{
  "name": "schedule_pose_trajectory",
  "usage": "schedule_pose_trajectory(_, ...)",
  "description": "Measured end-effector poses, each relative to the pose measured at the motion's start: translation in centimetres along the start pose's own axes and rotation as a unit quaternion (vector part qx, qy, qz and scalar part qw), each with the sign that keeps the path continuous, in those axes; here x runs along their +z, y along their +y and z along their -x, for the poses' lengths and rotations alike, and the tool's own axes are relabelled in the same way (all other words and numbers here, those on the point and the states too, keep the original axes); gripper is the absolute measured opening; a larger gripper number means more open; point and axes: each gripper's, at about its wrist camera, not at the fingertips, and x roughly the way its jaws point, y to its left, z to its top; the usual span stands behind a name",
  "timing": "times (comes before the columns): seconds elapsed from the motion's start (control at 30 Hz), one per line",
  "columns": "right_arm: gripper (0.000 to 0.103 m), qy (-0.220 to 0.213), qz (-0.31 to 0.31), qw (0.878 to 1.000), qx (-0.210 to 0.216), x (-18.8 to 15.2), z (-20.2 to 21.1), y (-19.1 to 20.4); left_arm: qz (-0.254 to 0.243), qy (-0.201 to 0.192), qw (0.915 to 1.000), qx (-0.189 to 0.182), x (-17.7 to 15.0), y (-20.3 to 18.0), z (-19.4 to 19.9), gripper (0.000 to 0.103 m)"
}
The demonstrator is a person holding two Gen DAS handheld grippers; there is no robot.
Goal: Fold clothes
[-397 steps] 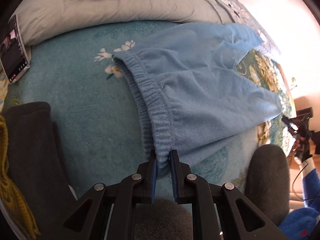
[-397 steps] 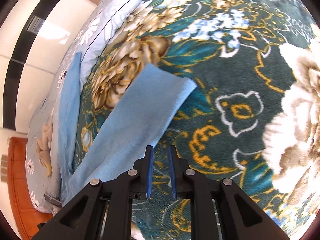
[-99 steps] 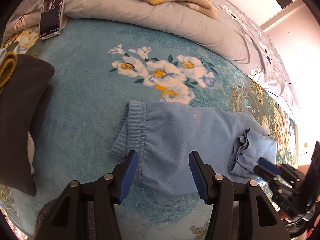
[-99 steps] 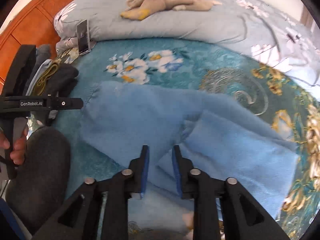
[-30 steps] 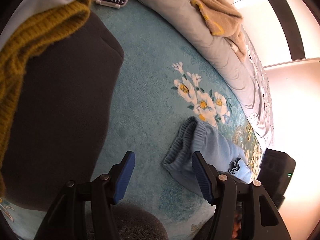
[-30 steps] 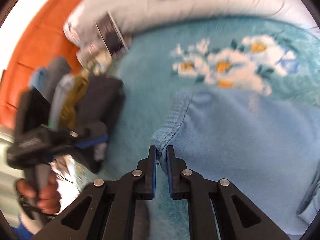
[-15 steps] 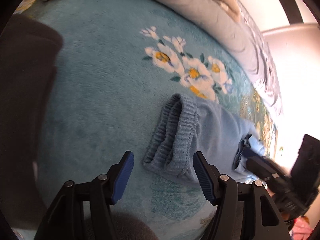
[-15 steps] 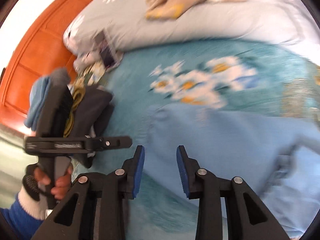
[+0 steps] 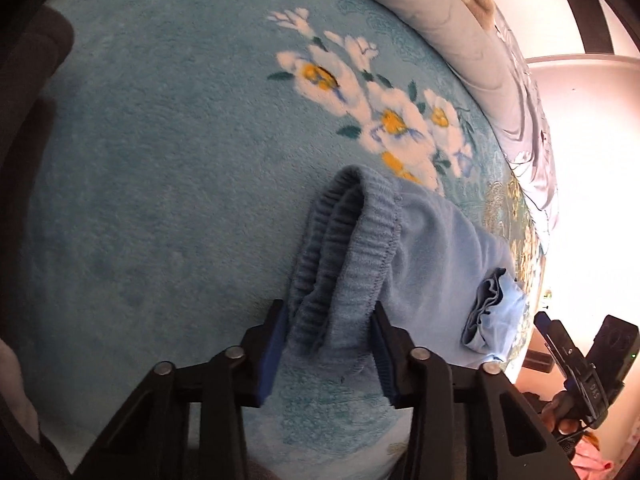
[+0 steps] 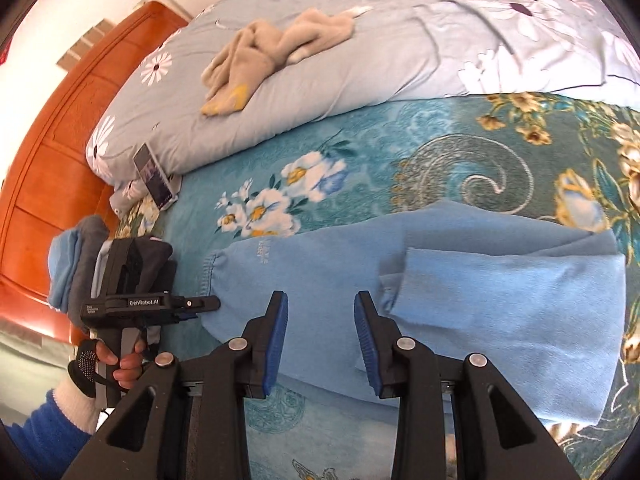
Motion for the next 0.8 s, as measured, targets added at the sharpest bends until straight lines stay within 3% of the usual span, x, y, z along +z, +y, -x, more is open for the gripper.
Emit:
schedule_pose_trajectory(0.13,0.035,-0.025,-0.016,1.000,0.003,0.0,2.1,-1.4,0.002,-0.017,0.9998,-0.006,-0.6,-0.7,0.8,0.024)
schedule_pose_trajectory(0.37,0.035,-0.072,-0.031,0.997,0.003,-0.8,6.3,-4.3,-0.069,-0.079,0.9944,0.004,-1.5,-6.7,5.2,0.022)
schedule_pose_trajectory(0.6,0.035,-0.119,-0.084,0.989,0.000,-3.4,10.6,-9.9,-0.200,-0.119,0.9722,-0.020,-3.2,-19.6,7.6,0.021)
schedule_pose_trajectory(0.67,0.035,-0.129,-0.100,0.987,-0.003,-4.4,11.7,-11.7,-0.236,-0.115,0.9641,-0.039,-3.7,-23.7,6.8,0.010)
schedule_pose_trajectory(0.8,0.035,-0.142,-0.138,0.980,-0.008,-6.4,13.3,-15.3,-0.297,-0.070,0.9516,-0.038,-5.1,-30.6,1.6,0.009)
